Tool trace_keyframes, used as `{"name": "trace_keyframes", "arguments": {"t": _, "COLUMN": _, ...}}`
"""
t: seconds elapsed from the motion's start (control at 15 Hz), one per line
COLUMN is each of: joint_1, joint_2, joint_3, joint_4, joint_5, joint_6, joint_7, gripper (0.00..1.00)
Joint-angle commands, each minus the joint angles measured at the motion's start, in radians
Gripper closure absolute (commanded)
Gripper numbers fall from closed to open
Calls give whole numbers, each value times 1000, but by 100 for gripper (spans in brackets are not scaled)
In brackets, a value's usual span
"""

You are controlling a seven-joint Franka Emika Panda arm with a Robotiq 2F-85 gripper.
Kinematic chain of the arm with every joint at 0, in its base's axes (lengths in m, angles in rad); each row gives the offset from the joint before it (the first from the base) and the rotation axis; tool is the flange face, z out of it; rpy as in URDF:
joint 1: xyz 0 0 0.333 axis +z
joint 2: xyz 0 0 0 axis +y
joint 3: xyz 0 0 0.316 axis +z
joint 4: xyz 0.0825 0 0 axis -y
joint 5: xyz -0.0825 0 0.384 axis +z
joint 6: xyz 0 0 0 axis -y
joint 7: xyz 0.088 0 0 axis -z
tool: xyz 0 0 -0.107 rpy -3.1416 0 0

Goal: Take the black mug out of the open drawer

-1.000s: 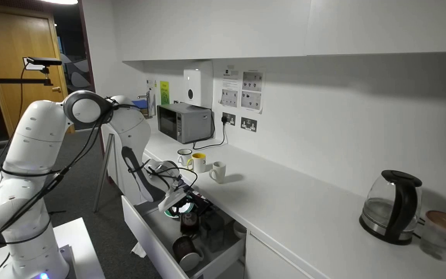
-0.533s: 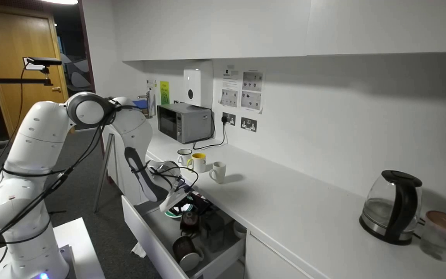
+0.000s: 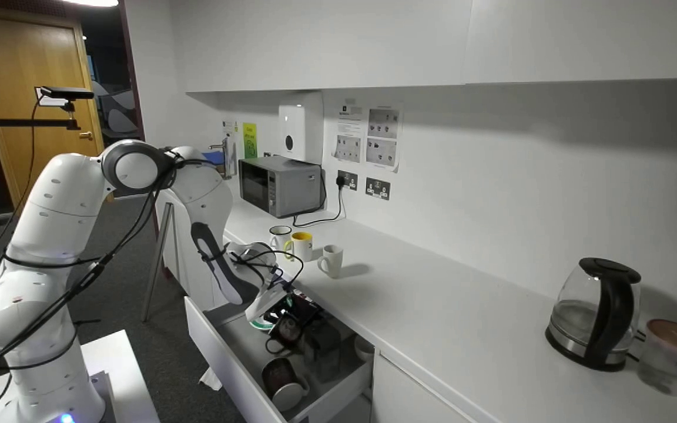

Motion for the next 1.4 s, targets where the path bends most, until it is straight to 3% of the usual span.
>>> {"name": "trace_keyframes", "arguments": {"t": 0.0, "joint_1": -32, "joint_2": -9, "joint_3": -5, "joint_4": 4, "joint_5": -21, "joint_6": 60, "joint_7": -1, "gripper": 100}}
{"name": "trace_keyframes", "arguments": {"t": 0.47, "joint_1": -39, "joint_2": -27, "joint_3": -50, "joint_4": -16, "joint_5": 32, "joint_6": 148, "joint_7": -27, "gripper": 97}}
{"name": "trace_keyframes", "arguments": {"t": 1.0, "joint_1": 7, "joint_2": -52, "joint_3": -193, "joint_4": -89, "joint_5": 215, "joint_6": 287, "joint_7": -47, "gripper": 97}}
{"name": "trace_keyframes", "arguments": {"t": 1.07, "joint_1": -104, "joint_2": -69, "joint_3": -93, "joint_4": -131, "joint_5": 343, "joint_6": 251, "joint_7": -184, "gripper": 97}}
{"name": "trace_keyframes", "arguments": {"t": 1.13, "joint_1": 10, "joint_2": -52, "joint_3": -208, "joint_4": -120, "joint_5": 324, "joint_6": 297, "joint_7": -93, "gripper": 97}}
{"name": "trace_keyframes", "arguments": {"t": 1.33, "joint_1": 15, "joint_2": -72, "joint_3": -214, "joint_4": -176, "joint_5": 479, "joint_6": 306, "joint_7": -154, "gripper": 97}}
